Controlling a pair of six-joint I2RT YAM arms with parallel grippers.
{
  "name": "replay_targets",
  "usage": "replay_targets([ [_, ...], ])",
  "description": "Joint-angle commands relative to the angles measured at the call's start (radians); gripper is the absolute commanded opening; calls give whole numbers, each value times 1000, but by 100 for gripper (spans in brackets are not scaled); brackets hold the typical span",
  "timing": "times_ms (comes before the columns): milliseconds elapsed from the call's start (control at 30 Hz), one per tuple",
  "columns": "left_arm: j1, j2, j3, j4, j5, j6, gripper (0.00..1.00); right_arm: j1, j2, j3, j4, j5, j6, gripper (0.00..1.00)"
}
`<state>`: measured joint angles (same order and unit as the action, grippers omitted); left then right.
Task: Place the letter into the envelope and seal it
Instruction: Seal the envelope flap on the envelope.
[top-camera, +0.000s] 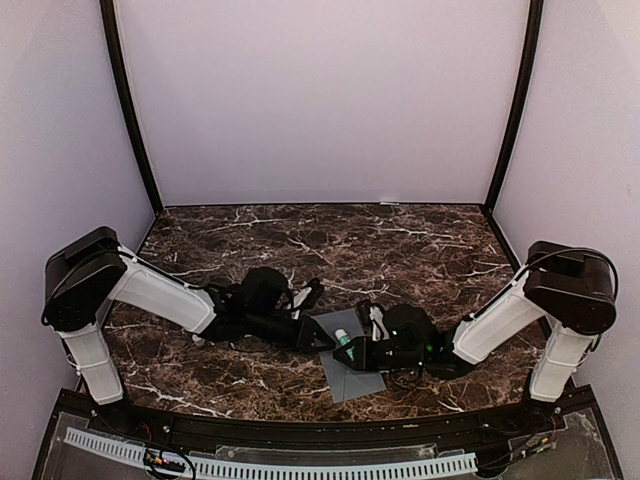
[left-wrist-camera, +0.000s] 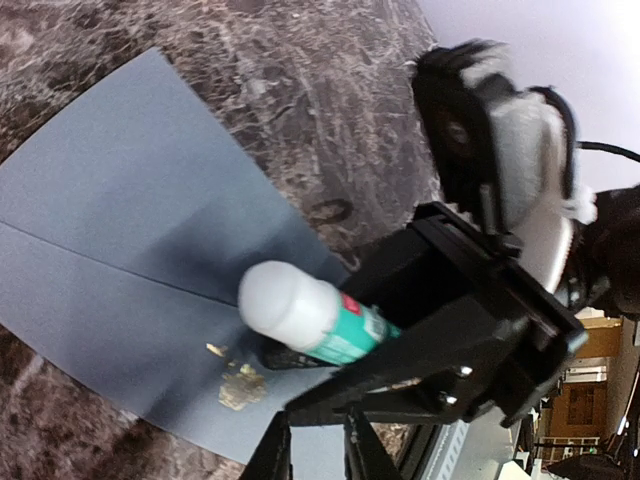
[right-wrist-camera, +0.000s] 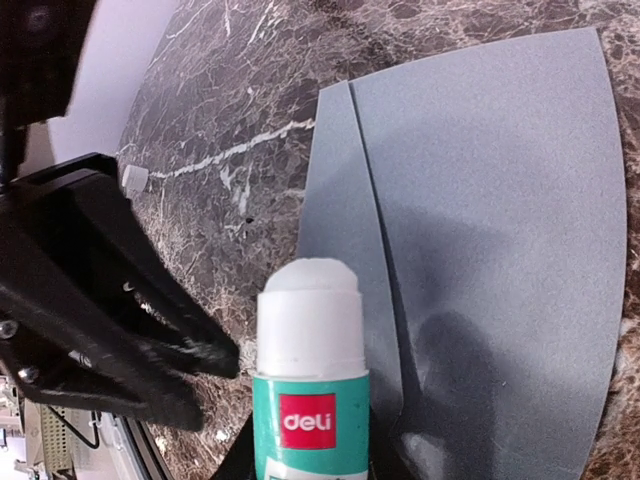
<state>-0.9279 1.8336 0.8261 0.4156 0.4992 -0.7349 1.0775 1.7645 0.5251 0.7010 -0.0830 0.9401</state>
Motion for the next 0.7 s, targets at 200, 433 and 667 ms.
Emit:
replay_targets([
  [200,-125,-175,-145,117,-177,-81,15,-8,18,-30,46,-4,29,0],
  [433,-211,-136,-165,229,-226,-124,15,-7,23,-27,52,-14,30,0],
  [667,-234,-15,-143,304,-204,-133,14,-7,36,-25,55,-30,32,0],
])
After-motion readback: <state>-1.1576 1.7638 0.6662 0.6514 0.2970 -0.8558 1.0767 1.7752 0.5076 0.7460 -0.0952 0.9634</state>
